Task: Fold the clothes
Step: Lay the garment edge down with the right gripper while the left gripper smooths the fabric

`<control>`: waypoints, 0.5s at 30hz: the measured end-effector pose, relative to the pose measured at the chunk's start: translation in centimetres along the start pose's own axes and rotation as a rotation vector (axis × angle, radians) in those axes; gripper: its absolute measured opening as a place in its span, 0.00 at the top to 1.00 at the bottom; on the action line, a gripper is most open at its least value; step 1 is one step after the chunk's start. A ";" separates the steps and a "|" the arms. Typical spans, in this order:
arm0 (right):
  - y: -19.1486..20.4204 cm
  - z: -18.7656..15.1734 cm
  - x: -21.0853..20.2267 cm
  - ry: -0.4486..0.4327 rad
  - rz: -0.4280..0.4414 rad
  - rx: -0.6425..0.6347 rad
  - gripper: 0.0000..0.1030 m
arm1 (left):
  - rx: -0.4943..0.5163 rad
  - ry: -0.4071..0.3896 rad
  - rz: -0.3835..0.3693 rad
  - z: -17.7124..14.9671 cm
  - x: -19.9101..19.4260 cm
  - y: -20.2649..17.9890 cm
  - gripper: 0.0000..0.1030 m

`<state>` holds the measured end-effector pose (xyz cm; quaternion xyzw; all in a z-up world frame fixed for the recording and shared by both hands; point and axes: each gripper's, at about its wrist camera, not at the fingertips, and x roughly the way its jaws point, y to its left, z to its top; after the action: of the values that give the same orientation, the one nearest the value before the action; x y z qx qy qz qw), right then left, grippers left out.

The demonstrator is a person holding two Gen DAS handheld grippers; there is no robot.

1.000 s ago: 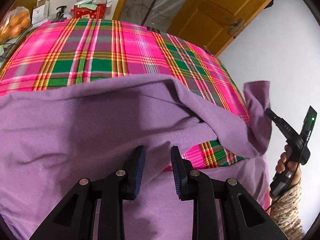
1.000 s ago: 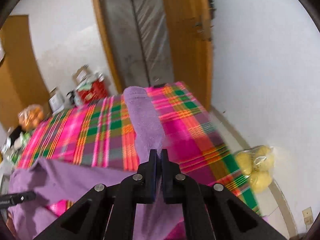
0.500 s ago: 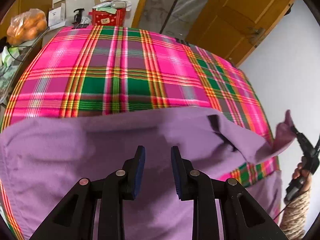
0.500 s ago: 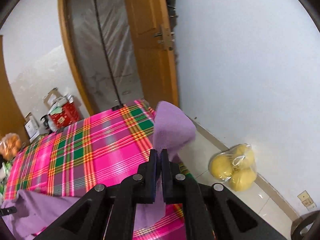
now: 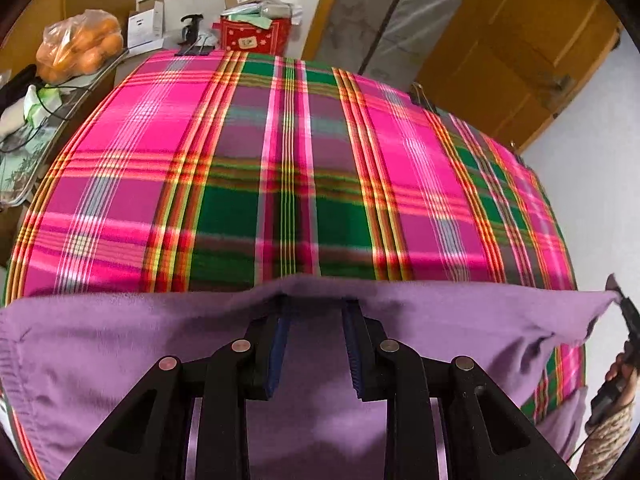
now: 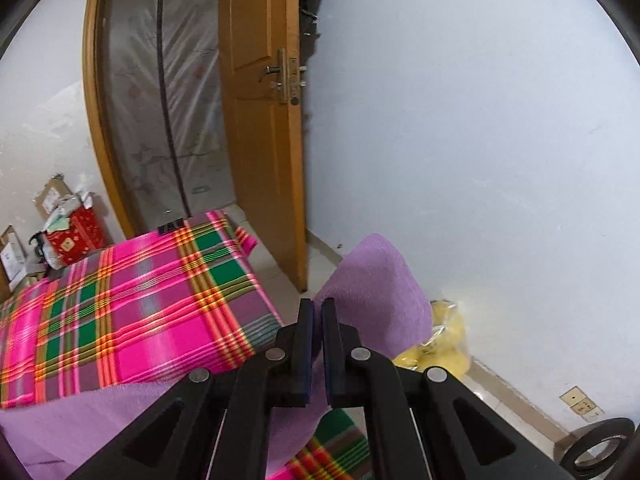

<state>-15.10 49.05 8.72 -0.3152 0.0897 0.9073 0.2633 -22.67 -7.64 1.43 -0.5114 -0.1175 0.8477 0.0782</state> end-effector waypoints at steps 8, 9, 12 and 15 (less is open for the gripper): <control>2.0 -0.4 1.5 0.035 -0.007 -0.028 0.96 | -0.045 -0.030 0.003 1.3 0.5 0.9 0.74; 2.4 -0.6 1.7 0.047 -0.002 -0.042 0.95 | -0.051 -0.031 0.004 1.4 0.5 1.1 0.73; 3.4 -1.1 1.8 0.078 0.003 -0.082 0.95 | -0.048 -0.031 0.018 1.2 -0.1 1.8 0.73; 3.9 -1.6 1.1 0.073 -0.001 -0.106 0.93 | -0.037 -0.040 0.037 0.6 -1.7 3.1 0.73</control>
<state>-17.06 45.72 6.71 -0.3617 0.0510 0.8986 0.2431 -22.42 -11.14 2.26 -0.4976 -0.1252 0.8568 0.0509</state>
